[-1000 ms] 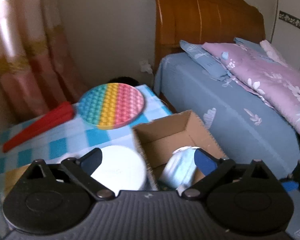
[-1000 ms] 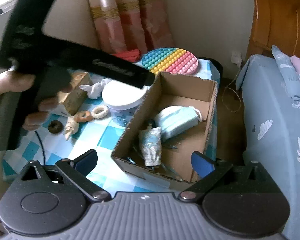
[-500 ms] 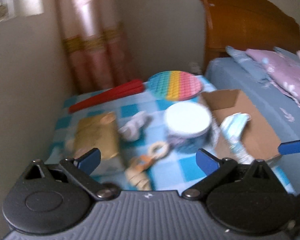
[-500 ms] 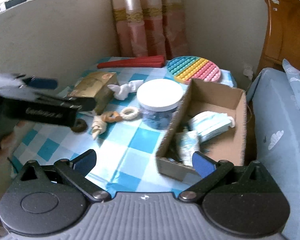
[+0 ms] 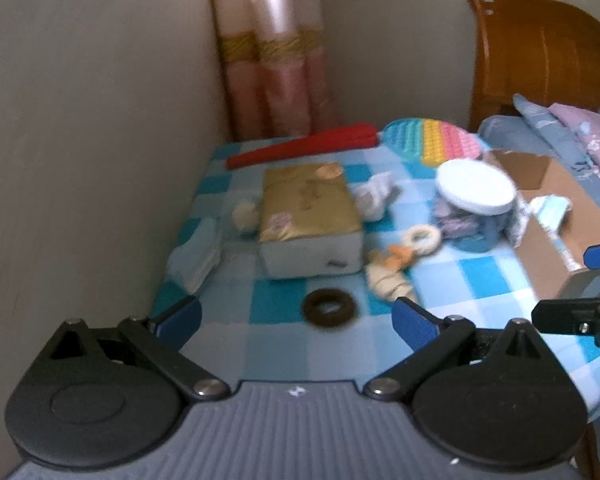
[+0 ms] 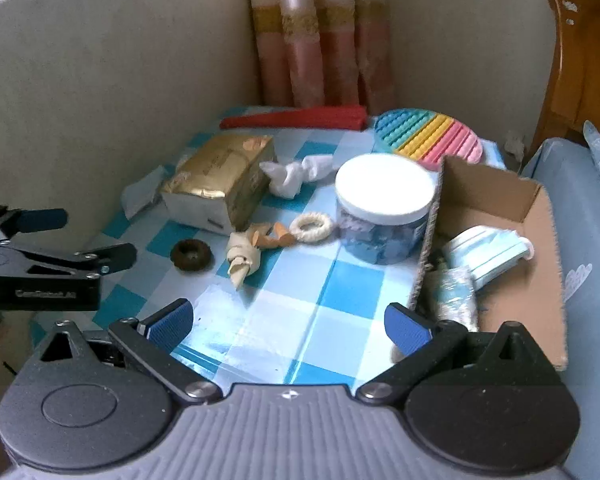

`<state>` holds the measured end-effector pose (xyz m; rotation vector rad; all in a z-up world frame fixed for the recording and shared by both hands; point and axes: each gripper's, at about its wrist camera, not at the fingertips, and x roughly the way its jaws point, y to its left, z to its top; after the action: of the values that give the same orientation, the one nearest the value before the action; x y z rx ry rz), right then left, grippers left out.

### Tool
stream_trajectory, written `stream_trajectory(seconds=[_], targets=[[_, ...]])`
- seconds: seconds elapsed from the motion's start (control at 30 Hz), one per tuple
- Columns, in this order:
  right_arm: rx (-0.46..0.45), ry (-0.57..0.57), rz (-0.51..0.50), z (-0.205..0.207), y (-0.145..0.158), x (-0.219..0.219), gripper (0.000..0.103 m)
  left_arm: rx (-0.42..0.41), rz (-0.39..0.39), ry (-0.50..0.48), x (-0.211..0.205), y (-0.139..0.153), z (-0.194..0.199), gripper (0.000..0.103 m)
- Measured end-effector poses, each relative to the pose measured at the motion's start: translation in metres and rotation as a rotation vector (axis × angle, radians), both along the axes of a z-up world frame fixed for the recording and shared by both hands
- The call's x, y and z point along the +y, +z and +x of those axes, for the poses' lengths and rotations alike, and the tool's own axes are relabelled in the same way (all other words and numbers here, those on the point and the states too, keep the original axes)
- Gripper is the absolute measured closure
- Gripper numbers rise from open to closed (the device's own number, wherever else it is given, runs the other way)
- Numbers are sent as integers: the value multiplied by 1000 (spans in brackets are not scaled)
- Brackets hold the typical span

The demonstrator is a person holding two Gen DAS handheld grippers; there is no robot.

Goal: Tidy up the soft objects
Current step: 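Withdraw both tools from the box back over the table, then grasp the dark brown rubber ring with the left tool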

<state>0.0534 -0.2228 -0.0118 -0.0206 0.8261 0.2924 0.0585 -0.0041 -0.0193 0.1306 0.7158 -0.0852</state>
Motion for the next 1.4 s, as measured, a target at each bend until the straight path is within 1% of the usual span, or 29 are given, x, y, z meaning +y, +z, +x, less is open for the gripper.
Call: stream_trajectory(seconds=[0.1,0.17,0.37,0.43,0.7,0.9,0.97,1.1,1.27,1.4], targets=[[18,3,-19,9,-12,14,0,19,8,20,12,-10,3,2],[18,4,-30,15,-19,23,0,29,-2,29,19,-14,6,2],[6,17,-15,34,-33,42,0,49,-27,40,31,-24,13,2],[-4,18,-23,43,-40,50,0,52,-32,46,33,-26,15,2],[15,-20,-25,81,-68,63,0,75,-46,84,47,-36,25,2],[20,-50,-40,100,-82,70,0,80,-53,83,50,-39,31,2],[27,-50,-34,102,-85,70,0,80,-57,82,50,-40,33,2],[25,-55,-57,102,-91,70,0,69,-60,86,50,-42,34,2],[6,-37,-122,99,-95,72,0,80,-60,74,46,-45,38,2],[4,-20,-120,95,-96,69,0,59,-65,53,40,-47,40,2]])
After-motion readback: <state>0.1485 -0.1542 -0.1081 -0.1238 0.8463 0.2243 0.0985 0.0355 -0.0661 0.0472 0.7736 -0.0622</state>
